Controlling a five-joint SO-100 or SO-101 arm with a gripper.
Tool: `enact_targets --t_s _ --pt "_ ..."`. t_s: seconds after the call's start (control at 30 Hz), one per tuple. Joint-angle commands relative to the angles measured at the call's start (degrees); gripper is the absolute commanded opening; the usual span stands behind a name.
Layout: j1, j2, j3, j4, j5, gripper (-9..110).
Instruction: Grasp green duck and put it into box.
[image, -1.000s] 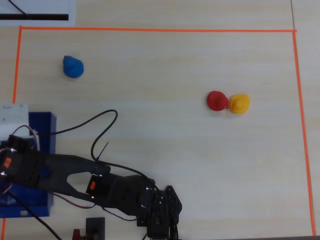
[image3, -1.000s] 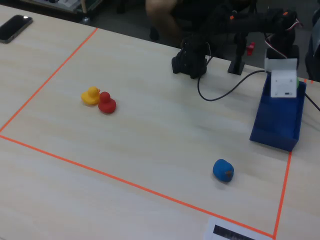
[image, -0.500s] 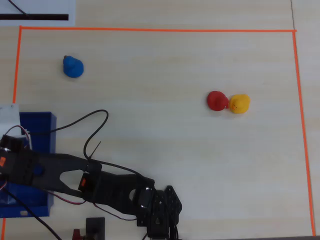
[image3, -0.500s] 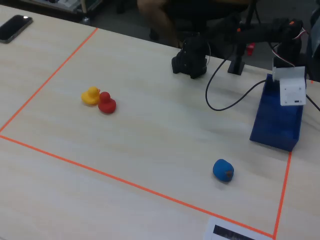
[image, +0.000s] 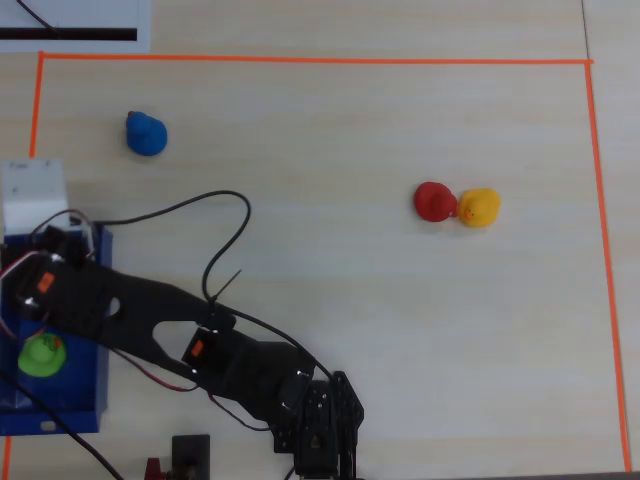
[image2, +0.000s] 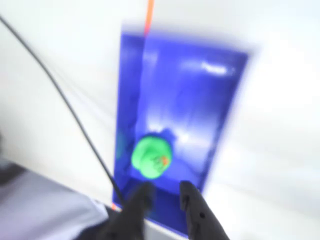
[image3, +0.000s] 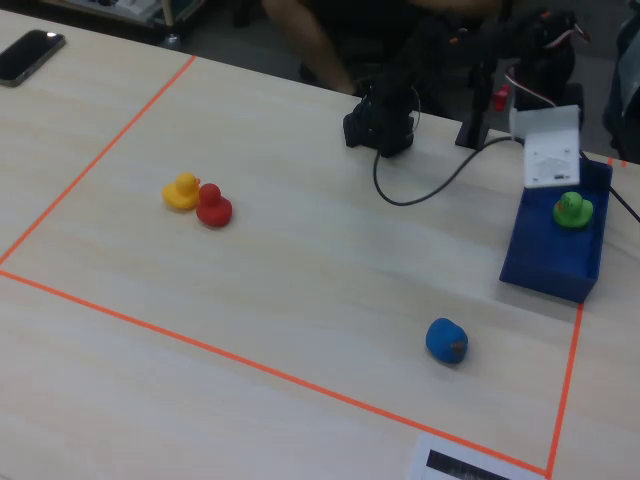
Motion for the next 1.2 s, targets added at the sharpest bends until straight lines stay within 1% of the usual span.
enact_targets --t_s 0.0,0.07,0.13,0.3,0.47,0.8,1.07,1.17 --pt "8.3 17.9 4.1 0.1 -5.9 0" --pt "13.7 24.7 6.9 -0.5 -10.0 0" --pt "20.0 33.6 14.2 -4.6 -13.9 0" --pt "36.1 58.0 41.0 -19.8 -24.9 0" --pt "46.3 77.8 66.2 -30.6 -30.8 0" --pt "49.5 110.8 112.8 -40.3 -34.8 0" --pt "53.0 121.6 136.8 -49.1 -36.0 0" --pt "54.1 121.6 142.3 -51.6 -36.0 0"
